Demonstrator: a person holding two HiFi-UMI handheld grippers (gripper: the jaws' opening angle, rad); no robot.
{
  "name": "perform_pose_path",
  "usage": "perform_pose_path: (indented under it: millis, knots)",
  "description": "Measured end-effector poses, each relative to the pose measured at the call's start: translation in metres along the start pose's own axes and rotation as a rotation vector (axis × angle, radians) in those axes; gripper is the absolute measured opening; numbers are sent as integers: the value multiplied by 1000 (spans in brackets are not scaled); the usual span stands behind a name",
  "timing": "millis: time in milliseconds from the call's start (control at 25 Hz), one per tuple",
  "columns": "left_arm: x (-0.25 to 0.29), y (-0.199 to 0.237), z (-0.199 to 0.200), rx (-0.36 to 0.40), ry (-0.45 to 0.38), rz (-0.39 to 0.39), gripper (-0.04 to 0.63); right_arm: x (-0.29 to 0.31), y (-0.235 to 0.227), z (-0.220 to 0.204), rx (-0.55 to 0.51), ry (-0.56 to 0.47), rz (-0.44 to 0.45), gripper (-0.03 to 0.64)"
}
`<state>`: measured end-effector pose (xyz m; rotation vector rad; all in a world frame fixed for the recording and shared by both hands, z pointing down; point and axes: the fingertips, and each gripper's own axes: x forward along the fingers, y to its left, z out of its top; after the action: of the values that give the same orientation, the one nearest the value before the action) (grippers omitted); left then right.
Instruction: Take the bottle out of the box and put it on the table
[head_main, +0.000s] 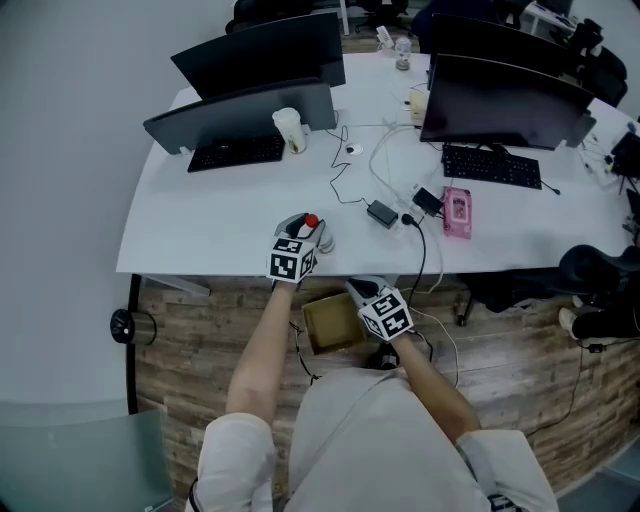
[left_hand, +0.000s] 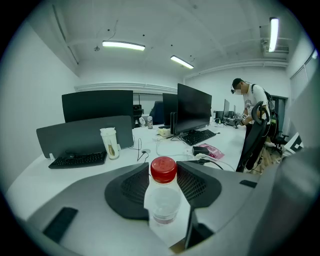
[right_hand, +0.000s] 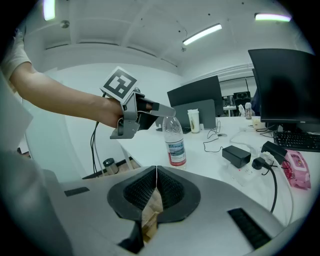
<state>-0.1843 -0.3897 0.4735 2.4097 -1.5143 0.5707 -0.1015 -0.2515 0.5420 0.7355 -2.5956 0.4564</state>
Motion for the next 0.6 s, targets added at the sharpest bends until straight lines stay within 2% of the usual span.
perform_pose_path:
  millis: [160,600]
  knots:
    - [-3,0,1,10,-5,9,221,-2,2,-1,12,-6,-10,40]
    - [-44,-7,-13,-22,-51,22,221,-13,21,-14,78,-24,-44,40]
